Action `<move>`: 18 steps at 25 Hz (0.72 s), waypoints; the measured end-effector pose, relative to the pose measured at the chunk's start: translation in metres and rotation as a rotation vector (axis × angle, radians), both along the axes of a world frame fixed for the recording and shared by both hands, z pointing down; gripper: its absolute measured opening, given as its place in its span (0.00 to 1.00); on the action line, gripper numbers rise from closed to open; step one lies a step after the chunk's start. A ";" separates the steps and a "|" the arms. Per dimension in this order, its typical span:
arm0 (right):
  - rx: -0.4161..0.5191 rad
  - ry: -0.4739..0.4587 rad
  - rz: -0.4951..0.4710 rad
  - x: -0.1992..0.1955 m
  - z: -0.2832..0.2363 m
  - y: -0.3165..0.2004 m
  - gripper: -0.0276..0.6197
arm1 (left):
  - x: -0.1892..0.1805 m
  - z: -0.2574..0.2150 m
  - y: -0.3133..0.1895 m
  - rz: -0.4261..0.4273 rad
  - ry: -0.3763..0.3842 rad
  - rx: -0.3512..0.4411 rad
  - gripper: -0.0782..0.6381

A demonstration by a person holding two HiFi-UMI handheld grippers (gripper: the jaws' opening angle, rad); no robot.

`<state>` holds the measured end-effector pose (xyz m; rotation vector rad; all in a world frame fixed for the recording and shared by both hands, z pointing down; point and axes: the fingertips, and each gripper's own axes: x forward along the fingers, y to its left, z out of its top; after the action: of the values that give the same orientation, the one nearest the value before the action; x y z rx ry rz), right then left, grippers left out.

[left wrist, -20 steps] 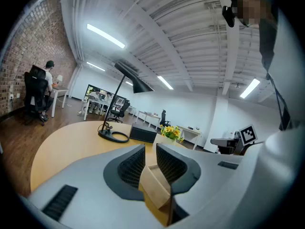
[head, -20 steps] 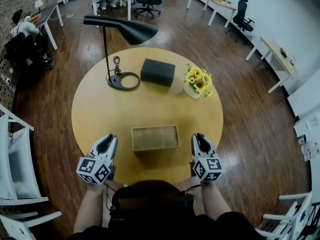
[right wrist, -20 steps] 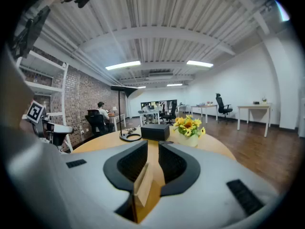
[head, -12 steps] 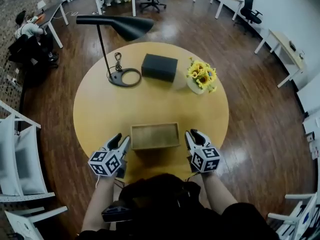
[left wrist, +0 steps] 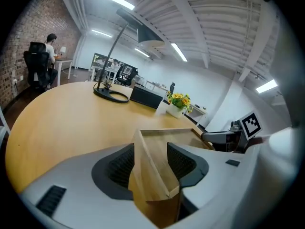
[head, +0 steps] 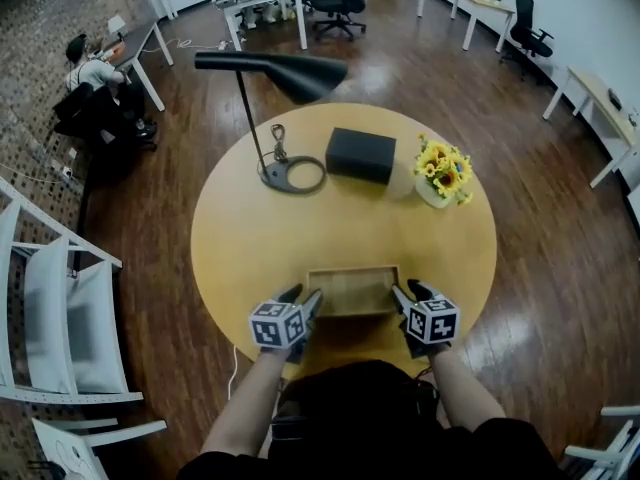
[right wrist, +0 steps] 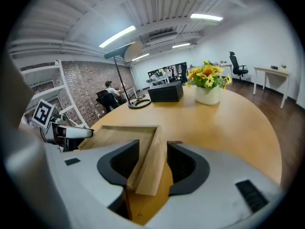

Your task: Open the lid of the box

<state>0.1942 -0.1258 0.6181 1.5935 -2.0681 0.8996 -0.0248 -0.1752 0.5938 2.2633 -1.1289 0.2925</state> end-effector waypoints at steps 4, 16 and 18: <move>0.006 -0.029 0.033 -0.001 0.020 -0.001 0.33 | -0.007 0.021 -0.004 -0.009 -0.006 -0.033 0.40; -0.005 -0.055 0.038 -0.002 0.015 -0.004 0.33 | -0.047 0.021 -0.010 -0.074 0.073 -0.065 0.40; -0.003 -0.049 0.038 -0.002 0.013 -0.002 0.33 | -0.058 0.020 -0.010 -0.094 0.075 -0.060 0.40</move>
<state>0.1922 -0.1275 0.6314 1.6304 -2.0748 0.9640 -0.0833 -0.1847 0.6138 2.1436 -1.1681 0.1989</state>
